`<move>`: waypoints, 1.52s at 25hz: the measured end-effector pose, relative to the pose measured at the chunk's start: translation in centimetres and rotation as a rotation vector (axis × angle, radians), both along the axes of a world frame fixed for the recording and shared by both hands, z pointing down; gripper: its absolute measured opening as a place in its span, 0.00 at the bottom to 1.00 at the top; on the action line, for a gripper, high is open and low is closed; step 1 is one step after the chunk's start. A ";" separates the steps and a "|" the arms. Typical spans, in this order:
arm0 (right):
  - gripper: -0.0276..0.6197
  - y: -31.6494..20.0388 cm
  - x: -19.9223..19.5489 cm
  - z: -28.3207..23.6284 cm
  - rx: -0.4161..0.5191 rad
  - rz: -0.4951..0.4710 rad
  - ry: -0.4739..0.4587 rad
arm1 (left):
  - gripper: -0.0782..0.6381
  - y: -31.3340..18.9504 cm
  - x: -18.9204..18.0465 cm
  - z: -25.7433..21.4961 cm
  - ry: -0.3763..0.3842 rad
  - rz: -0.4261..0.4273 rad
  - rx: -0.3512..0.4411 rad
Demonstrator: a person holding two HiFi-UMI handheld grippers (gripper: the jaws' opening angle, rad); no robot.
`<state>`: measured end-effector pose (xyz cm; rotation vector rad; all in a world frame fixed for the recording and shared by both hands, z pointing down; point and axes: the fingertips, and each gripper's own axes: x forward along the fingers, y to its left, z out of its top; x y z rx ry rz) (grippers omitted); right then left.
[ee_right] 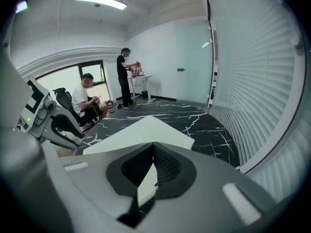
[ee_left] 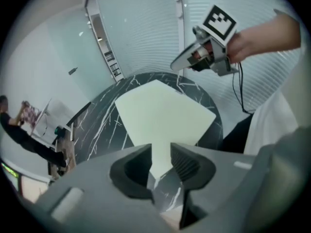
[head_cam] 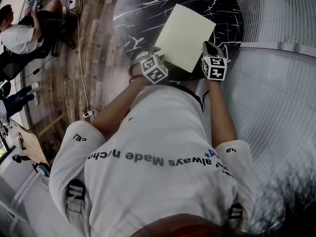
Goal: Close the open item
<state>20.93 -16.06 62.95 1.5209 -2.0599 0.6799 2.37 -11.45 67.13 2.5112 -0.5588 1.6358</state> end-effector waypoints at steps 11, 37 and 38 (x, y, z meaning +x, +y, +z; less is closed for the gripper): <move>0.05 0.6 -1.1 -13.1 0.216 0.010 -0.060 | 0.12 -5.0 2.7 -15.0 0.518 -0.181 0.079; 0.05 5.2 -6.8 -30.2 0.460 -0.107 -0.086 | 0.11 -4.1 5.3 -34.8 0.968 -0.140 0.260; 0.05 5.2 -6.8 -30.2 0.460 -0.109 -0.085 | 0.12 -4.0 5.4 -34.8 0.969 -0.139 0.258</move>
